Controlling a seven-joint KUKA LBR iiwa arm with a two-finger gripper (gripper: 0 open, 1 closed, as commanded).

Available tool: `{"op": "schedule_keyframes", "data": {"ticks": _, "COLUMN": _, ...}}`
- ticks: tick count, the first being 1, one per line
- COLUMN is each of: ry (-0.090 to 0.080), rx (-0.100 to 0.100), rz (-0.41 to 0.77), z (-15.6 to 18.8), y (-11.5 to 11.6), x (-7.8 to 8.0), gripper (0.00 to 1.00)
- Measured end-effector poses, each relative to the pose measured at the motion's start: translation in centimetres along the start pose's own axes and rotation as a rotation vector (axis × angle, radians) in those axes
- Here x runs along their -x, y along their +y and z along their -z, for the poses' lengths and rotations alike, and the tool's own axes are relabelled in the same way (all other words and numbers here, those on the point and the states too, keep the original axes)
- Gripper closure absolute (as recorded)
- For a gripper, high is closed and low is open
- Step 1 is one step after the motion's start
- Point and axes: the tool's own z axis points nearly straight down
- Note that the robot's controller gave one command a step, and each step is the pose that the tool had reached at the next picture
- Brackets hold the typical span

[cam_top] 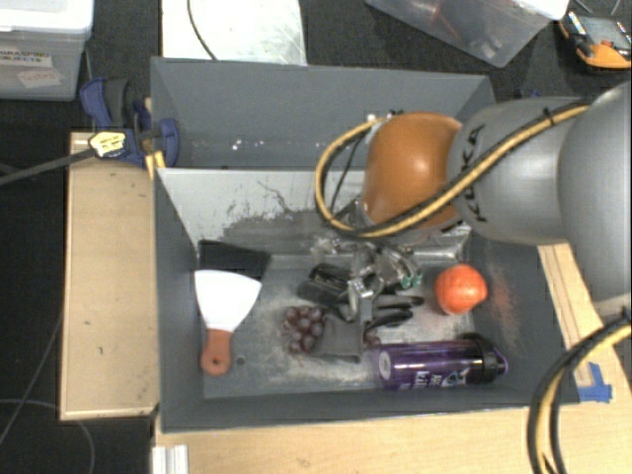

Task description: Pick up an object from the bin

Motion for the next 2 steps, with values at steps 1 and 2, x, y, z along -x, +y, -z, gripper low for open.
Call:
{"op": "schedule_keyframes", "data": {"ticks": 1, "ry": -0.003, "rx": -0.001, "rz": 0.104, "z": 7.1, "y": -1.7, "x": -0.2, "gripper": 0.00}}
{"op": "schedule_keyframes", "data": {"ticks": 2, "ry": 0.002, "rx": 0.004, "rz": -0.215, "z": 1.0, "y": -4.1, "x": -2.1, "gripper": 0.00}}
